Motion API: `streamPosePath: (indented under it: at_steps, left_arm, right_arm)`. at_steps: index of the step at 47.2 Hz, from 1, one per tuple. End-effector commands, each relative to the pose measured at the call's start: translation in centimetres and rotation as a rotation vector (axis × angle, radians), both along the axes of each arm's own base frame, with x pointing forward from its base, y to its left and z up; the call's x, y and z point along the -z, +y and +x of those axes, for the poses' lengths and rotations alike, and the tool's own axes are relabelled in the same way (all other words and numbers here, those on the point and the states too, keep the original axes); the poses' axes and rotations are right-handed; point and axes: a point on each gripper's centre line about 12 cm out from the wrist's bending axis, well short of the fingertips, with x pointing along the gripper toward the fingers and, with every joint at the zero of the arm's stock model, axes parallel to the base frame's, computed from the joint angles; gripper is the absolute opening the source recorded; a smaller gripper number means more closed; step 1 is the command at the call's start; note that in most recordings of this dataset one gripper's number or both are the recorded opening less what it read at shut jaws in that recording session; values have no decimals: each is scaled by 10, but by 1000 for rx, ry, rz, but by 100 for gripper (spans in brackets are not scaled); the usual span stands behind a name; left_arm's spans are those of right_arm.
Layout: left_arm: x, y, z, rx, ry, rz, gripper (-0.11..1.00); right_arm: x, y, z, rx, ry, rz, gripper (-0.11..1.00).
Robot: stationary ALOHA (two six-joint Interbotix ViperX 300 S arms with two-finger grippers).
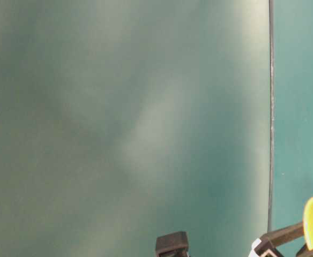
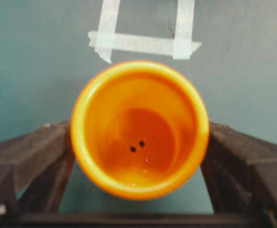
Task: Move the cup to the left with left arm.
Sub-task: 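Close the left gripper around the orange cup's sides, then drag the gripped orange cup leftward toward the table edge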
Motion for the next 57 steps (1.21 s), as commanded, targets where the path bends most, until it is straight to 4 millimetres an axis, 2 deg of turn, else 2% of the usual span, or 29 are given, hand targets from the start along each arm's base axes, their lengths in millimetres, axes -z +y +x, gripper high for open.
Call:
streamPosePath:
  at_steps: [1, 15, 23, 41, 57]
  left_arm:
    - [-7, 1, 7, -1, -31, 2, 87]
    - [-6, 1, 7, 8, -38, 17, 85]
    - [-7, 0, 7, 12, -40, 23, 70]
    - [-17, -5, 10, 29, -57, 22, 70]
    - [-26, -5, -10, 29, -30, 24, 70]
  right_arm:
    - [-13, 0, 1, 0, -32, 0, -1]
    - [-13, 0, 1, 0, -32, 3, -1]
    - [-14, 0, 1, 0, -34, 2, -1]
    - [-13, 0, 1, -2, -31, 2, -1]
    - [-13, 0, 1, 0, -25, 0, -1]
